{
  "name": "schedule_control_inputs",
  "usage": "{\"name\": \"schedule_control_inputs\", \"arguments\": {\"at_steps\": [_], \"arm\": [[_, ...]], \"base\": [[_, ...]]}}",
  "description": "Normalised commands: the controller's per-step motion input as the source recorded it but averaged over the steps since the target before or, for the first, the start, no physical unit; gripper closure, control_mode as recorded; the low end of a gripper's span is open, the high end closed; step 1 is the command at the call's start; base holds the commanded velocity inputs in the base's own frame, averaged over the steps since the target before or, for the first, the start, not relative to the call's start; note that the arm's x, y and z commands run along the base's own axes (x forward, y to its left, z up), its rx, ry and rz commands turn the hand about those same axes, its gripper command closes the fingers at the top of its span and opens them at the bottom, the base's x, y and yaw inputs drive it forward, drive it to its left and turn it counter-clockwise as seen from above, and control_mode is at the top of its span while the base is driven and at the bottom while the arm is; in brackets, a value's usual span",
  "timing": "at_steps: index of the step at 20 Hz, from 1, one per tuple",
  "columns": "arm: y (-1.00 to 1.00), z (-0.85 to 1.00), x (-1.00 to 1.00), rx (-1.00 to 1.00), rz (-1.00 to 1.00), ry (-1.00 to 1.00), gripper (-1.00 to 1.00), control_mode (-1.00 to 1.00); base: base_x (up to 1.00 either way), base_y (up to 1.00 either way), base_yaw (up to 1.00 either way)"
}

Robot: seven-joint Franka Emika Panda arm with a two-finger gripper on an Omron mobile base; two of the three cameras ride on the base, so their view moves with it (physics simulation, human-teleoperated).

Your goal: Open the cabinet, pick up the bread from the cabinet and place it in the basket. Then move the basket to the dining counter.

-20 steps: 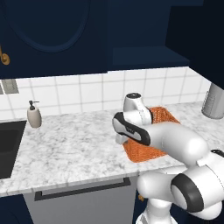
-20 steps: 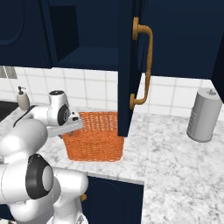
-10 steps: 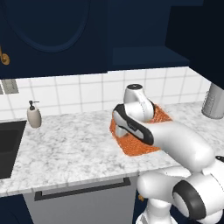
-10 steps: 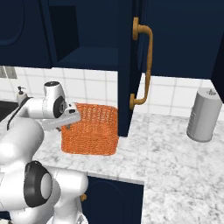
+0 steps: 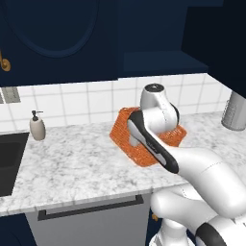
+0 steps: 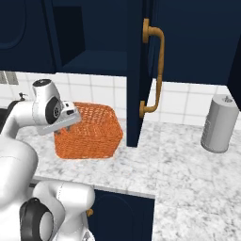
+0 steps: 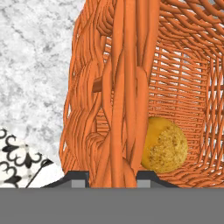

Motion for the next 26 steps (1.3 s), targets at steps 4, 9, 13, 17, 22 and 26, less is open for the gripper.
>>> {"name": "schedule_control_inputs", "arguments": {"at_steps": [4, 9, 13, 17, 22, 26], "arm": [[0.00, 0.33, -0.09, -0.26, 0.05, 0.00, 1.00, -1.00], [0.00, 0.37, -0.01, -0.27, 0.02, 0.04, 1.00, -1.00], [0.00, 0.12, -0.04, -0.24, 0.06, 0.09, 1.00, -1.00], [-0.01, 0.18, -0.47, -0.03, 0.01, 0.03, 1.00, -1.00], [-0.19, 0.02, -0.83, 0.01, -0.03, -0.05, 1.00, -1.00], [-0.39, 0.19, -0.47, 0.02, -0.10, -0.03, 1.00, -1.00]], "base": [[0.00, 0.00, 0.00], [0.00, 0.00, 0.00], [0.00, 0.00, 0.00], [0.00, 0.00, 0.00], [0.00, 0.00, 0.00], [0.00, 0.00, 0.00]]}}
